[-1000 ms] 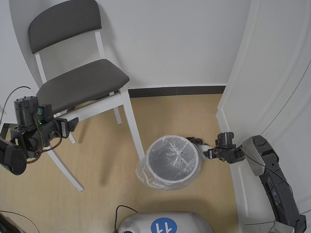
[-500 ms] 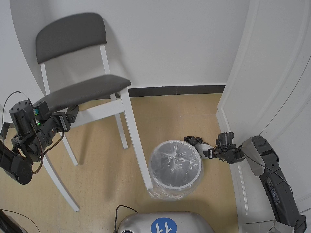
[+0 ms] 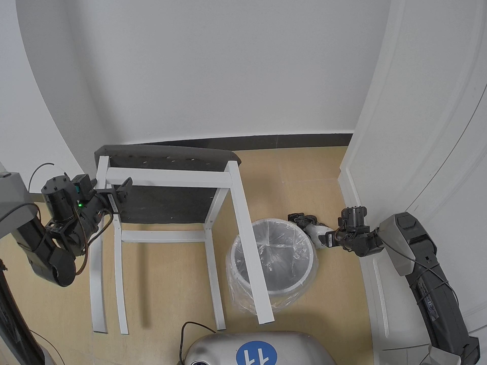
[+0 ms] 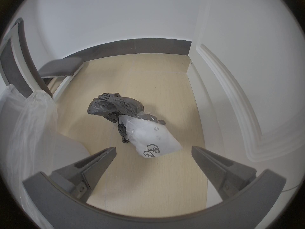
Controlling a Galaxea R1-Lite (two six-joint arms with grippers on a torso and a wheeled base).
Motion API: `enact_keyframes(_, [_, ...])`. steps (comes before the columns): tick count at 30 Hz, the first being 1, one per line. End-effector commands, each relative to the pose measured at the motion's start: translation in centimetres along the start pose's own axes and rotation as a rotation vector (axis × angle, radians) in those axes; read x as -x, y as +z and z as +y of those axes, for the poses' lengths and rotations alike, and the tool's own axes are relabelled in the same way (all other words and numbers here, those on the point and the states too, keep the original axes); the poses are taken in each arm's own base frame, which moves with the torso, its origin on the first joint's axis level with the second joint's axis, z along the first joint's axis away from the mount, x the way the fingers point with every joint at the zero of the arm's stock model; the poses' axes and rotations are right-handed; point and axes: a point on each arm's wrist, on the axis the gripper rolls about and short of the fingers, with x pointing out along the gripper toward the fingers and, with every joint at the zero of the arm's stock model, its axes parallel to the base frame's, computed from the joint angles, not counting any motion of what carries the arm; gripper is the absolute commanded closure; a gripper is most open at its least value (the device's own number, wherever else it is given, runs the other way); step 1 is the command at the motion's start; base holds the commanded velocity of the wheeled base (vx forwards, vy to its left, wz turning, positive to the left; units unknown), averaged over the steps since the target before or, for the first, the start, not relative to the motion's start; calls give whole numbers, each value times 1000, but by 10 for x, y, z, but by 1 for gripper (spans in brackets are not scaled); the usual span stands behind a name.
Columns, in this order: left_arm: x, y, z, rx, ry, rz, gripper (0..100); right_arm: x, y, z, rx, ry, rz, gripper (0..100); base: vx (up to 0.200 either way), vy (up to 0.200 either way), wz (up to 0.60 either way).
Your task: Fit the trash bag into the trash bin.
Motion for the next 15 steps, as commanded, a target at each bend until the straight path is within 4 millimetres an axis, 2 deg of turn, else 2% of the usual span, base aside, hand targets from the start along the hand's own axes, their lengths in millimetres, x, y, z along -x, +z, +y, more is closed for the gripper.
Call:
enact_keyframes(1, [-30, -44, 25, 14, 62, 96, 0, 0, 0, 0, 1, 1, -1, 0, 0, 0, 0])
enact_keyframes(3, [-34, -50, 29, 17, 72, 109, 0, 0, 0, 0, 1, 1, -1, 0, 0, 0, 0])
enact_keyframes(7, [-33, -50, 30, 26, 75, 107, 0, 0, 0, 0, 1, 0, -4, 0, 0, 0, 0])
enact_keyframes(10, [-32, -44, 28, 27, 71, 89, 0, 0, 9, 2, -33, 0, -113, 0, 0, 0, 0])
enact_keyframes(12, [-30, -39, 27, 27, 66, 74, 0, 3, 22, 4, -67, 3, -202, 0, 0, 0, 0])
enact_keyframes(14, [-27, -28, 24, 27, 53, 47, 0, 18, 55, 4, -112, 12, -294, 0, 0, 0, 0])
enact_keyframes(15, [-25, -20, 23, 26, 40, 28, 0, 37, 83, 3, -138, 20, -341, 0, 0, 0, 0])
